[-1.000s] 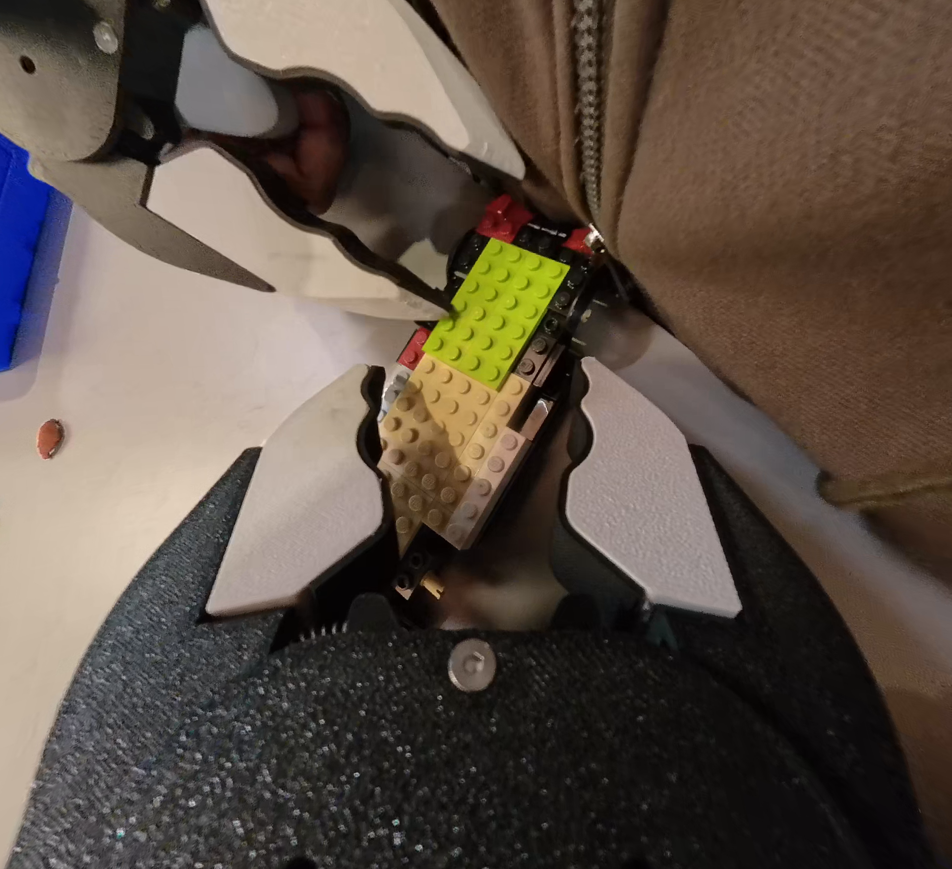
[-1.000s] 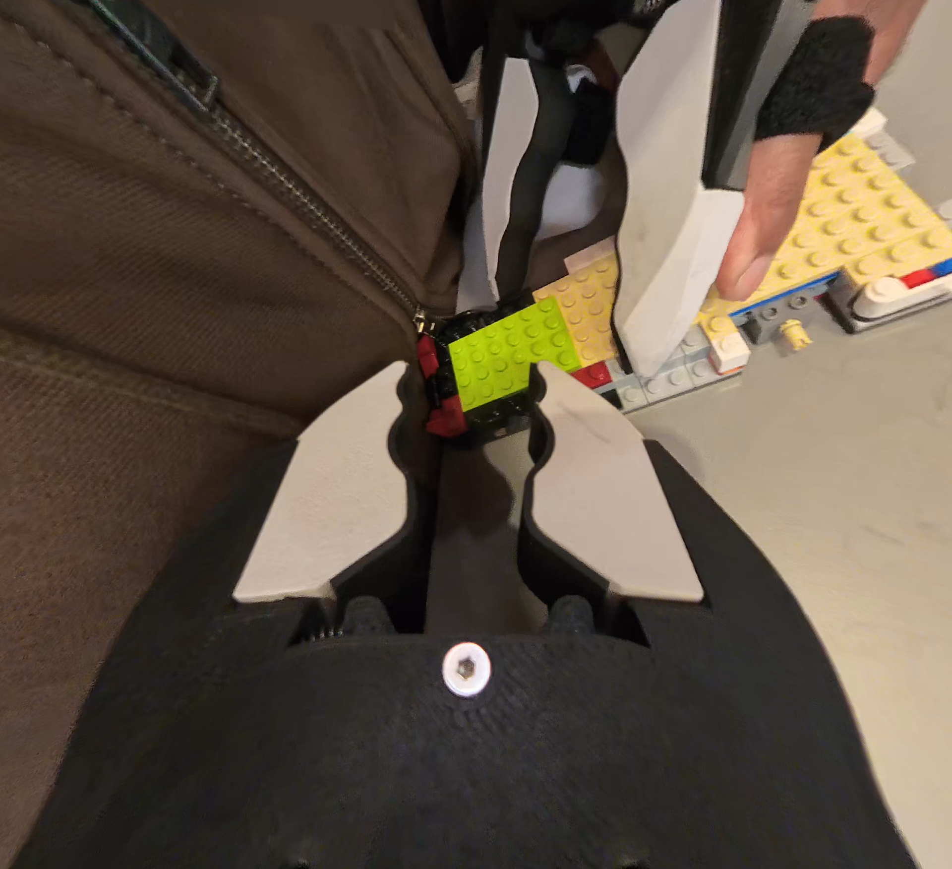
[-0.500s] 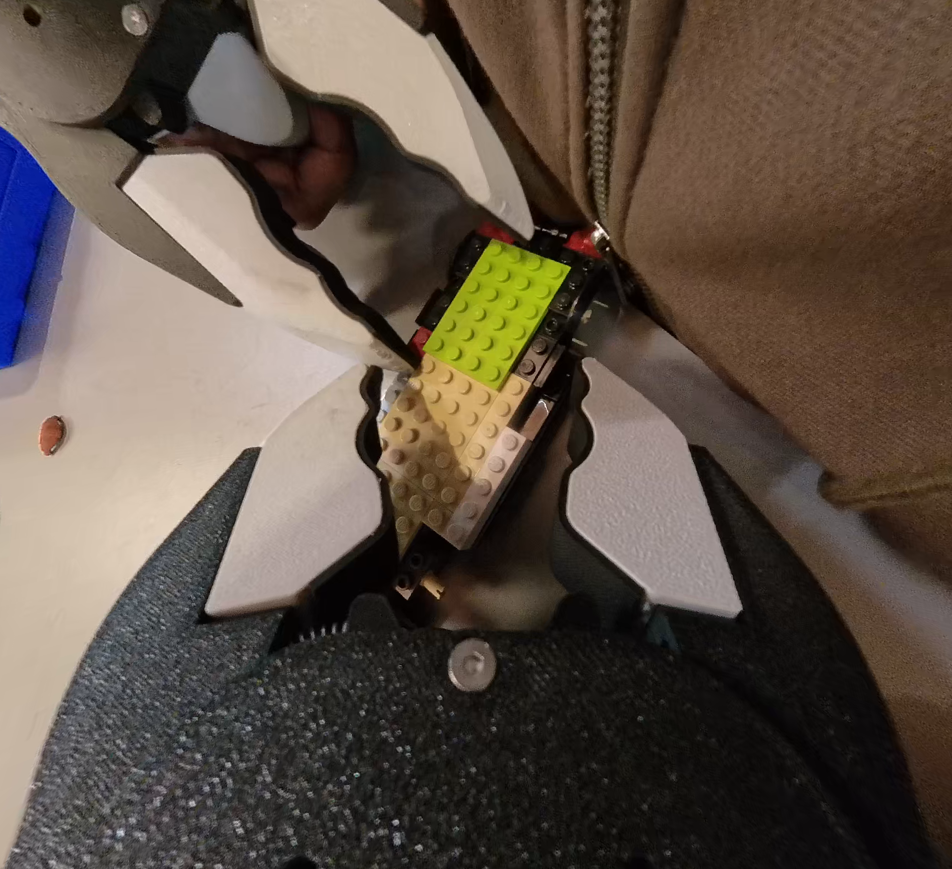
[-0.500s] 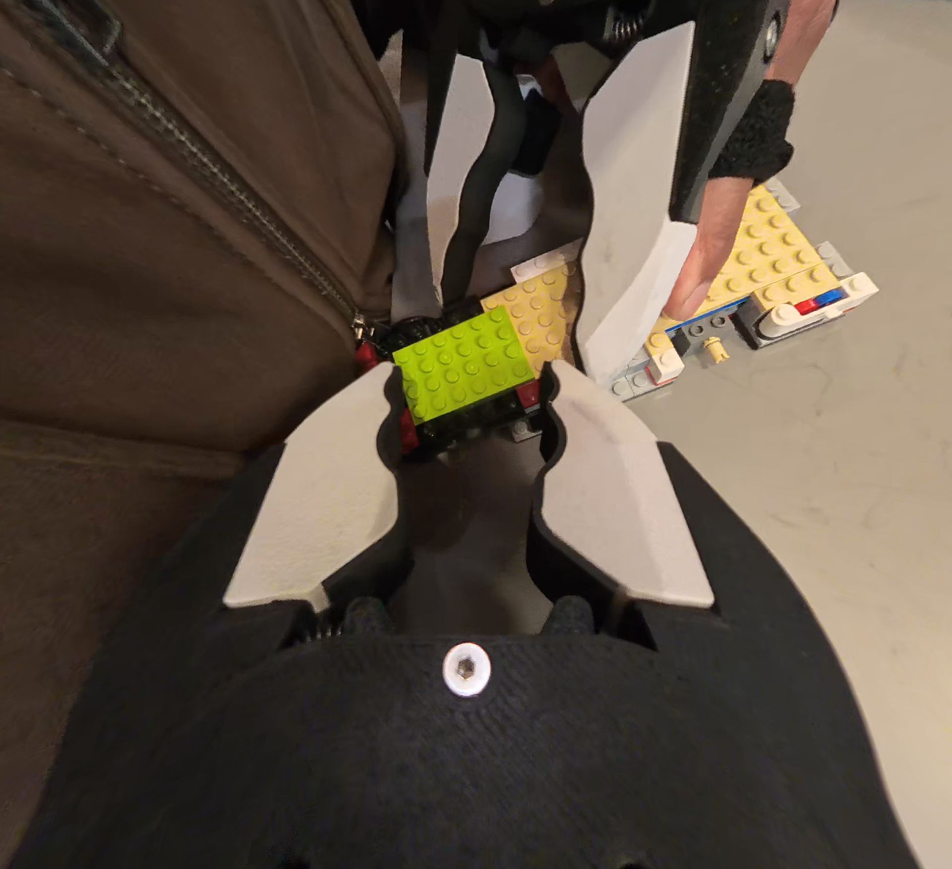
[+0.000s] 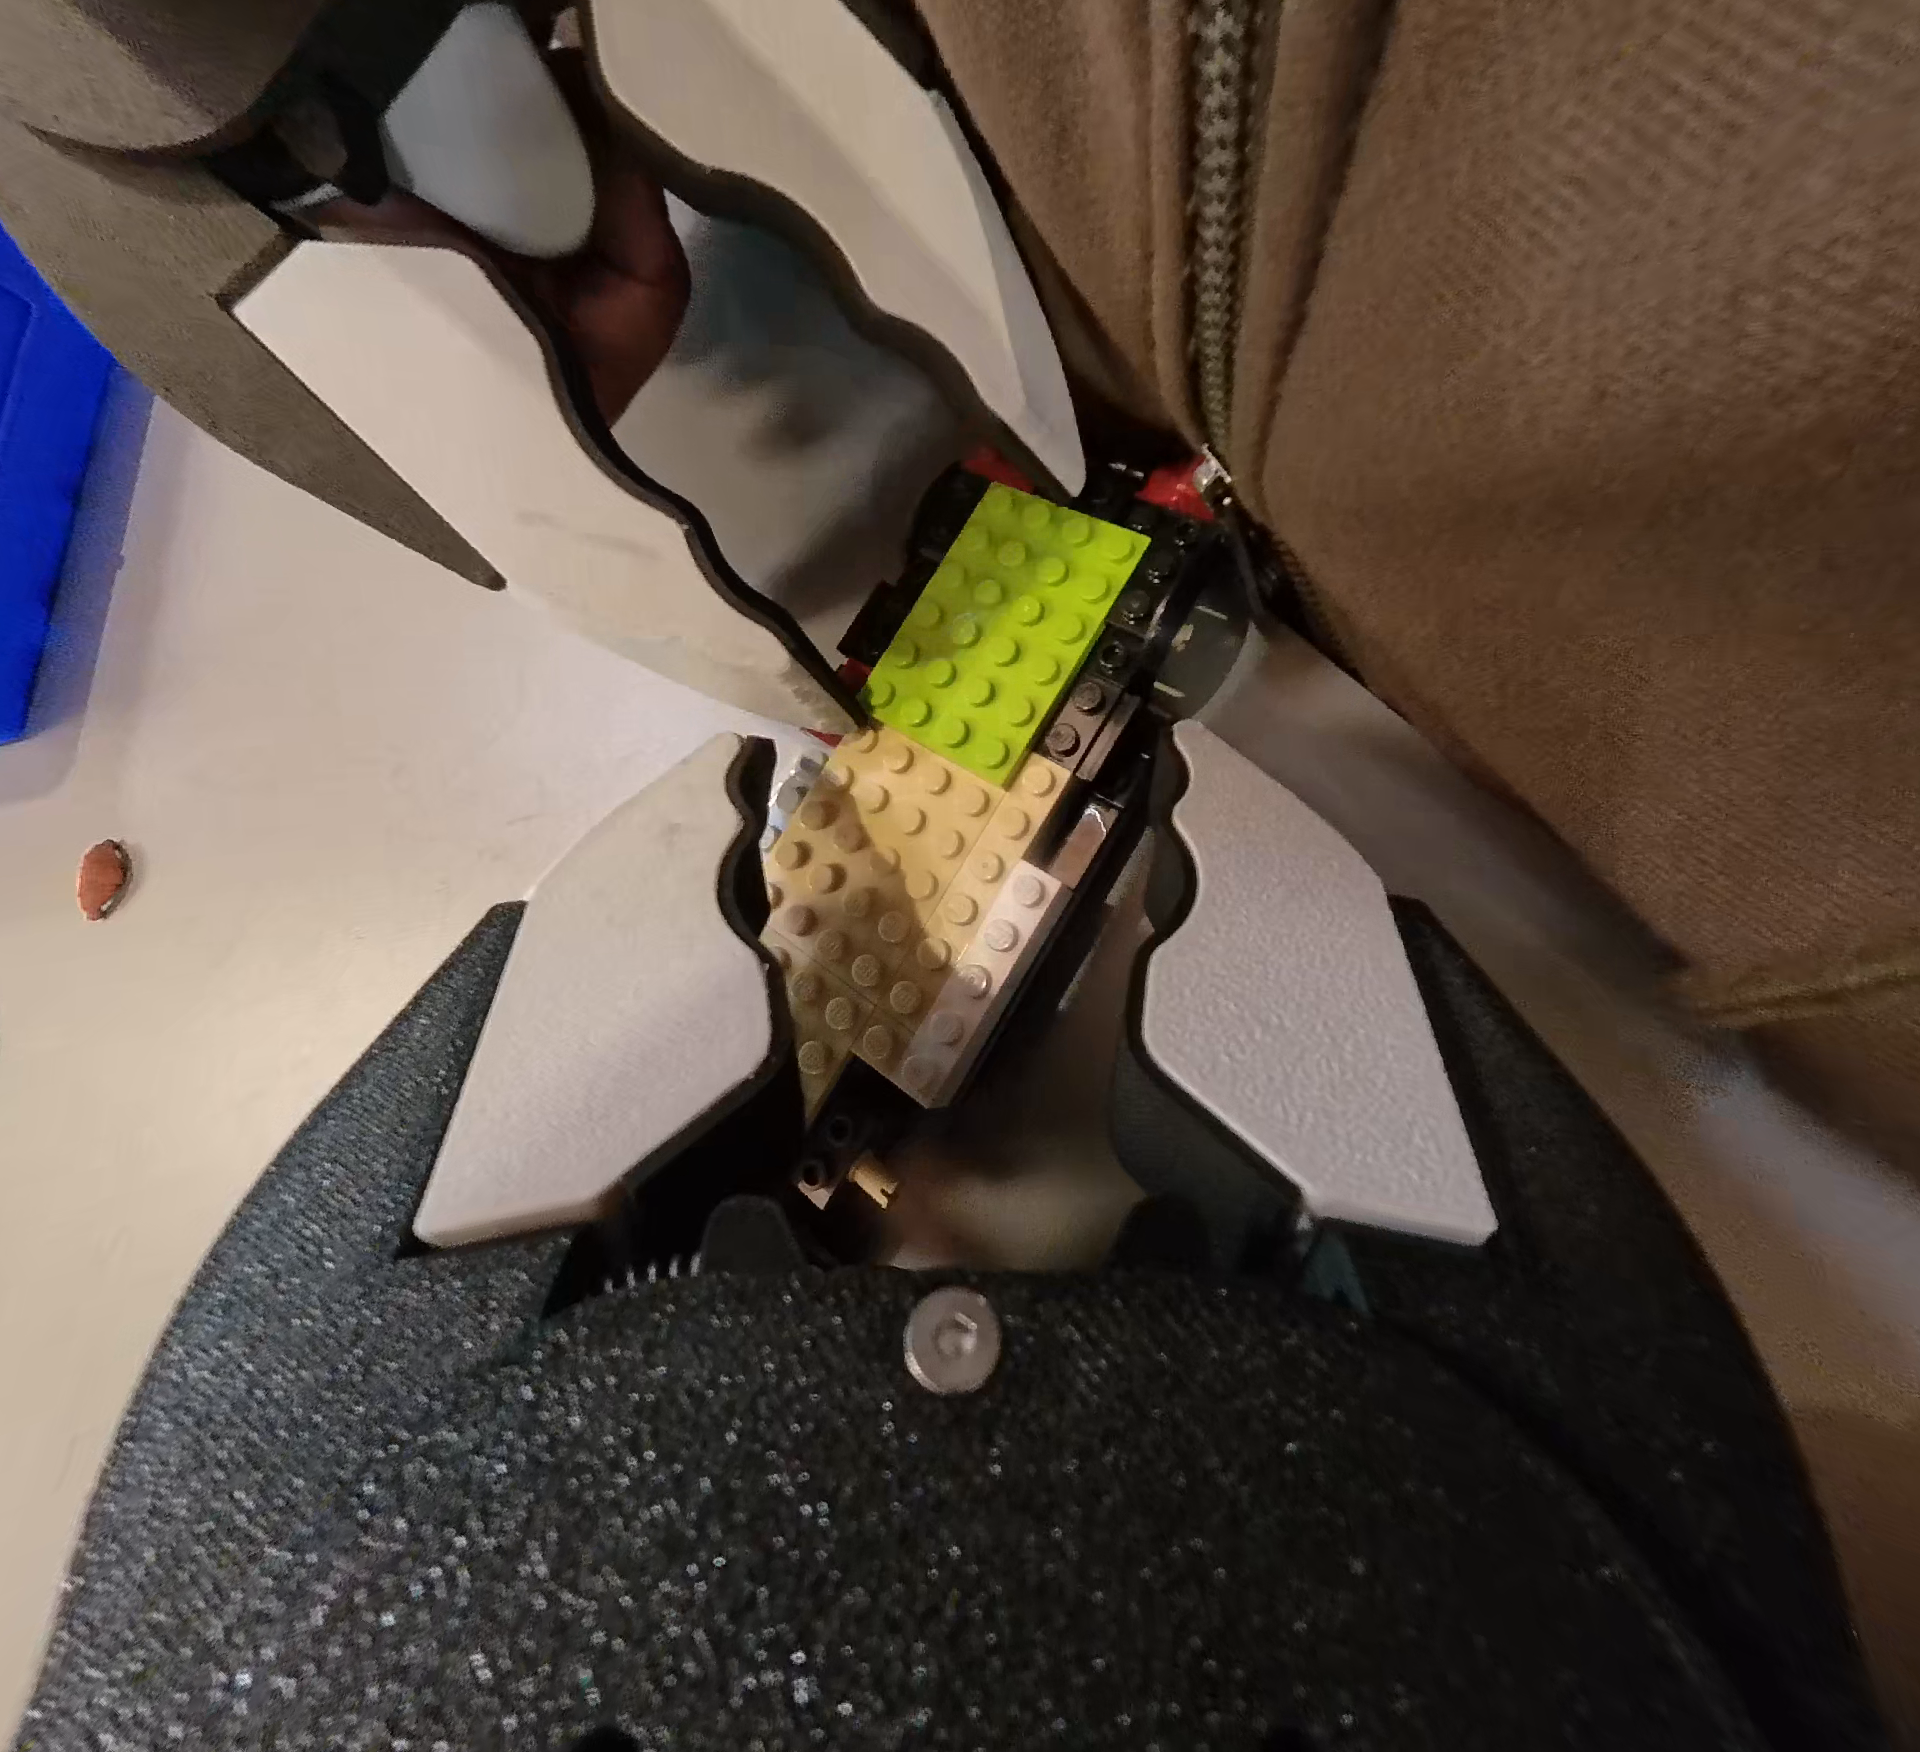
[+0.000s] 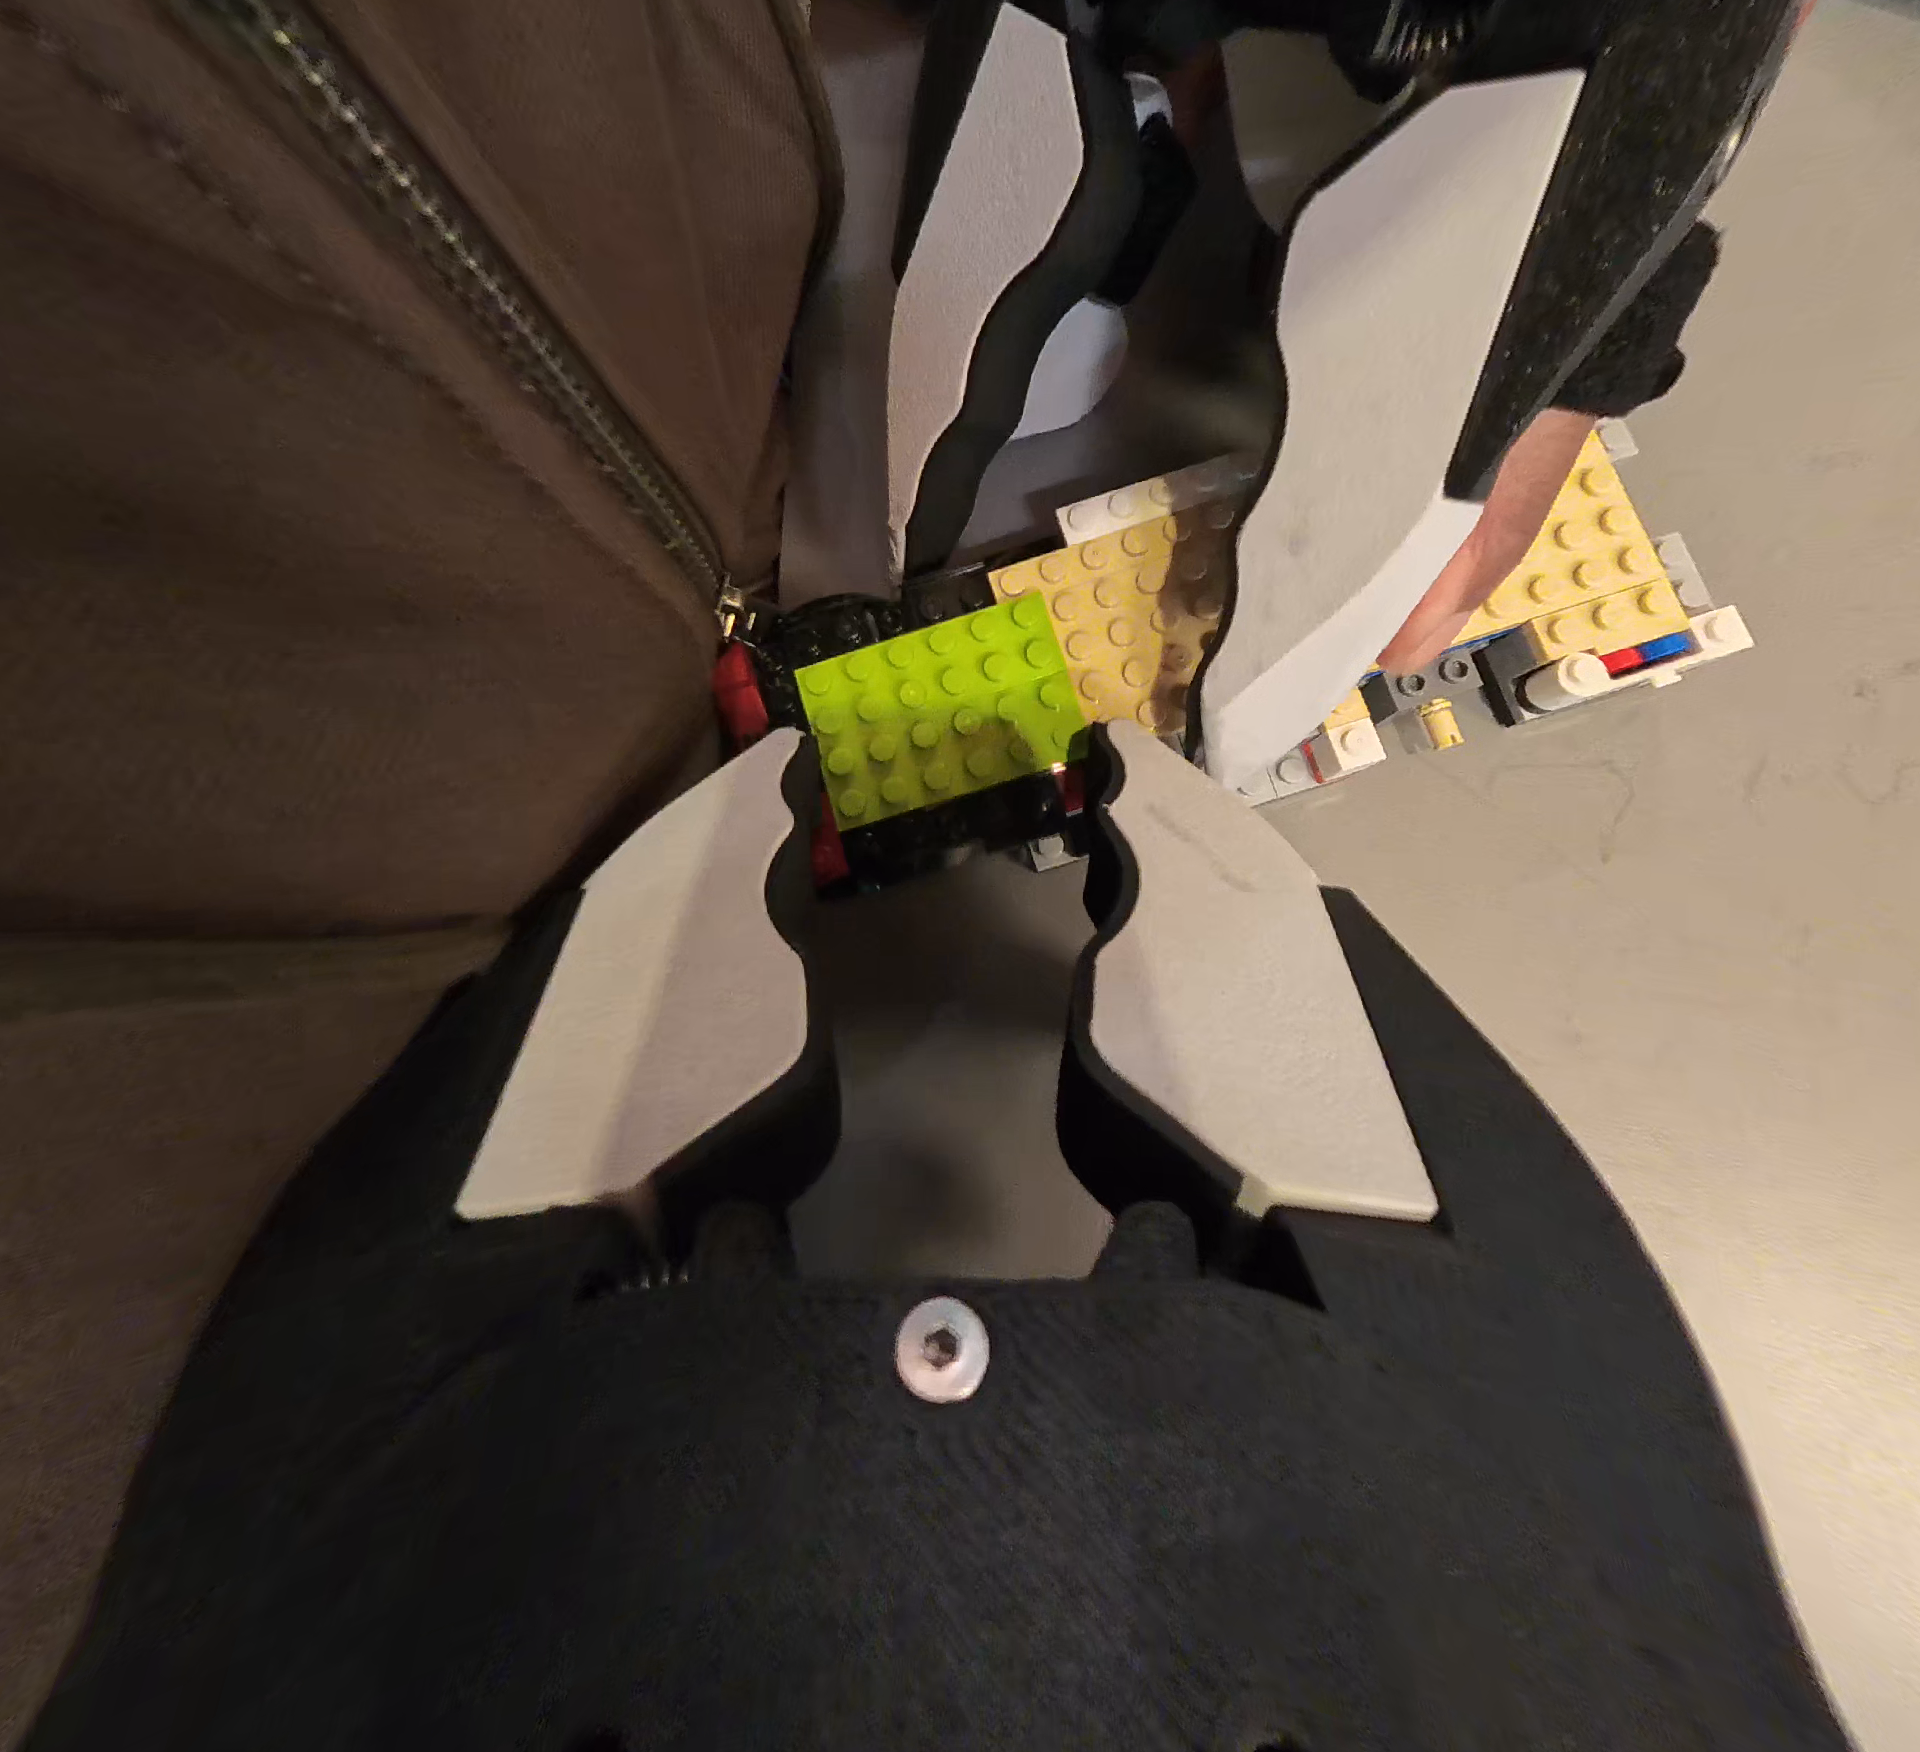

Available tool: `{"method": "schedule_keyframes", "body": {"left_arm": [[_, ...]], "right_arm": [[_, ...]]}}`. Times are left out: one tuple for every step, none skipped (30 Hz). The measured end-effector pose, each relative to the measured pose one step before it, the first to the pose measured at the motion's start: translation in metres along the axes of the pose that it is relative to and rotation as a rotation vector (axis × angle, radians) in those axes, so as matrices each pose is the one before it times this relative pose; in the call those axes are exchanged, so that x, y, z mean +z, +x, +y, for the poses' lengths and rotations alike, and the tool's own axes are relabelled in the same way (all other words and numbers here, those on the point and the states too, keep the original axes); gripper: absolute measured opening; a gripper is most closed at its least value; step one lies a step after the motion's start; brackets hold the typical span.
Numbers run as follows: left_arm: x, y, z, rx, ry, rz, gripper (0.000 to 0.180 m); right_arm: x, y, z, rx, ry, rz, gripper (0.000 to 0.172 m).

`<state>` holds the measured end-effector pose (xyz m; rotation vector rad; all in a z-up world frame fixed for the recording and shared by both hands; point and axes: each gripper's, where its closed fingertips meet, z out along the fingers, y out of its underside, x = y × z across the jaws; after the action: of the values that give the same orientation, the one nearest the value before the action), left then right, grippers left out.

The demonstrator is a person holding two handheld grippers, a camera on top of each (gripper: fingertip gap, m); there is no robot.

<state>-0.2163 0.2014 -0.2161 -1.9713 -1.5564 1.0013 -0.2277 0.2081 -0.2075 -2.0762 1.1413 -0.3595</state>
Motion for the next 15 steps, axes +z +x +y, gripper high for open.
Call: {"method": "schedule_keyframes", "body": {"left_arm": [[0.00008,0.00007,-0.00012,0.0006,0.0002,0.0002,0.071],[-0.00001,0.00041,-0.00017,0.0019,0.0005,0.0013,0.071],[0.00001,0.00066,-0.00025,0.0025,0.0009,0.0028,0.071],[0.00016,0.00097,-0.0005,0.0031,0.0011,0.0034,0.071],[0.00021,0.0007,-0.00055,0.0028,0.0004,0.0031,0.071],[0.00017,0.00066,-0.00038,0.003,0.0009,0.0032,0.071],[0.00016,0.00043,-0.00027,0.0022,0.0004,0.0026,0.071],[0.00018,0.00042,-0.00031,0.0022,0.0008,0.0024,0.071],[0.00008,0.00038,-0.0002,0.0016,0.0004,0.0017,0.071],[-0.00001,0.00015,-0.00021,0.0012,0.0008,0.0013,0.071],[0.00005,0.00016,-0.00013,0.0006,0.0008,0.0008,0.071],[-0.00003,0.00005,-0.00003,0.0003,0.0007,0.0005,0.071],[-0.0001,-0.00011,-0.00005,0.0,0.0005,0.0,0.071],[0.00002,0.0,-0.00003,0.0,0.0003,0.0,0.071],[-0.00003,0.00001,-0.00002,0.0,0.0007,0.0,0.071]], "right_arm": [[-0.00006,-0.00019,0.00017,0.0044,-0.0018,-0.0062,0.05],[-0.00025,-0.00035,-0.00003,0.0116,0.0031,-0.0138,0.049],[-0.00018,-0.0008,-0.00004,0.0159,0.0033,-0.02,0.049],[-0.00039,-0.00104,-0.00019,0.0158,-0.0014,-0.0211,0.048],[-0.00027,-0.00146,-0.00007,0.0089,-0.0072,-0.0202,0.049],[-0.0003,-0.00141,-0.00001,0.0048,-0.0084,-0.0179,0.05],[-0.00029,-0.00172,-0.00014,0.0052,-0.0058,-0.0216,0.052],[-0.00056,-0.00203,-0.00044,0.0122,0.0011,-0.0285,0.055],[-0.00065,-0.00178,-0.00079,0.0183,0.0086,-0.032,0.056],[-0.00062,-0.00109,-0.00082,0.0192,0.0138,-0.0298,0.057],[-0.00063,-0.00068,-0.00088,0.0176,0.016,-0.0251,0.058],[-0.00049,-0.00041,-0.00067,0.0155,0.0157,-0.0209,0.058],[-0.00041,-0.00011,-0.00074,0.012,0.0134,-0.0148,0.058],[-0.00023,-0.00017,-0.00041,0.0067,0.0106,-0.0092,0.058],[-0.00003,0.00004,-0.00028,0.0047,0.0094,-0.0055,0.058]]}}
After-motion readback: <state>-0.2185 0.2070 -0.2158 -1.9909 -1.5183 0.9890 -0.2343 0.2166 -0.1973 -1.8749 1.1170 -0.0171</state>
